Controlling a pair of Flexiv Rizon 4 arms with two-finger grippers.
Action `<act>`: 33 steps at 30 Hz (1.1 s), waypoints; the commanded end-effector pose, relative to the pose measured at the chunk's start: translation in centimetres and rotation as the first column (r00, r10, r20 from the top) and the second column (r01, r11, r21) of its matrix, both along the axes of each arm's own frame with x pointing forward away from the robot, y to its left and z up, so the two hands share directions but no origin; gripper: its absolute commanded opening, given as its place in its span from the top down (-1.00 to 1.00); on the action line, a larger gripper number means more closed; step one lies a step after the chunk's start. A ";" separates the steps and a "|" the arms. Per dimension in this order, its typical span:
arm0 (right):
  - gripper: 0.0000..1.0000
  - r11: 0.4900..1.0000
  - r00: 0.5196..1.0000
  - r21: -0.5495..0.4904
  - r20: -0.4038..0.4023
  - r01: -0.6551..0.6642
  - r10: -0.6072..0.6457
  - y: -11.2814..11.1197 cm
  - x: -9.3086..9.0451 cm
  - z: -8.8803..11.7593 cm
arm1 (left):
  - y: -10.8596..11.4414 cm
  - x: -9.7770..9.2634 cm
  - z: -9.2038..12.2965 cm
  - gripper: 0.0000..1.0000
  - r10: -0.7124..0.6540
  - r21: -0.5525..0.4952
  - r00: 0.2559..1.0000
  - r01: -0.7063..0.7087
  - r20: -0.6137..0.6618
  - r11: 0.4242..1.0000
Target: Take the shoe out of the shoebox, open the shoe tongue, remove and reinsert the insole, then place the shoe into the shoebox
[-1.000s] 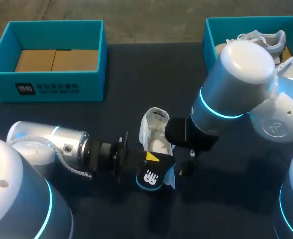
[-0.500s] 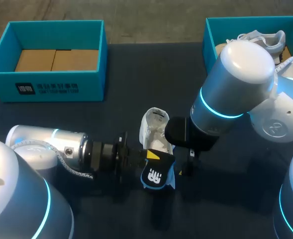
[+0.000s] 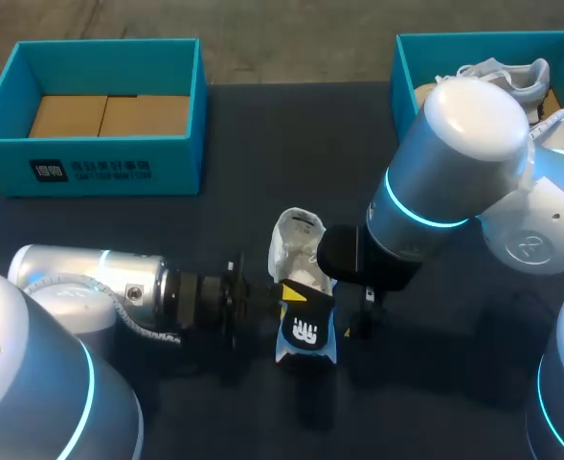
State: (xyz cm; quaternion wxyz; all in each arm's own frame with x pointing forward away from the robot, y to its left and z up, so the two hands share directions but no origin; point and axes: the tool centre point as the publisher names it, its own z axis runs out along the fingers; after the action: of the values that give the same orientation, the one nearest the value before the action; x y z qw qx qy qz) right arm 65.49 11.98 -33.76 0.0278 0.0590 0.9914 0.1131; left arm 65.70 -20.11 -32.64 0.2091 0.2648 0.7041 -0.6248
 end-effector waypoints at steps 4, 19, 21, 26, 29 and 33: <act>-1.00 1.000 1.000 -0.001 0.003 0.001 -0.001 0.0 -0.1 -0.1 | -0.1 0.7 -0.4 1.00 0.023 0.014 1.000 -0.023 -0.005 1.000; -1.00 1.000 1.000 -0.001 0.003 0.001 -0.001 0.0 -0.1 -0.1 | -0.1 1.4 -0.9 1.00 0.079 0.089 0.995 -0.084 0.061 0.993; -1.00 1.000 1.000 -0.001 0.003 0.001 -0.001 0.0 -0.1 -0.1 | -0.1 1.4 -1.1 1.00 0.081 0.097 0.995 -0.086 0.057 0.992; -1.00 1.000 1.000 -0.001 0.003 0.001 -0.001 0.0 -0.1 -0.1 | 0.2 1.4 -1.2 1.00 0.080 0.097 0.996 -0.083 0.035 0.992; -1.00 1.000 1.000 -0.001 0.003 0.001 -0.001 0.0 -0.1 -0.1 | 0.4 1.2 -1.1 1.00 0.075 0.085 0.997 -0.076 0.020 0.993; -1.00 1.000 1.000 -0.001 0.003 0.001 -0.001 0.0 -0.1 -0.1 | 0.6 0.9 -0.9 1.00 0.070 0.078 0.997 -0.071 0.015 0.994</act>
State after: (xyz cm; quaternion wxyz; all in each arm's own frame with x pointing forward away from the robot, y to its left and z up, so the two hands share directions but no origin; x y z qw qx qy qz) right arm 65.49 11.98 -33.75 0.0279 0.0590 0.9914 0.1131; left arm 66.78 -19.94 -33.76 0.2254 0.2512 0.7355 -0.5875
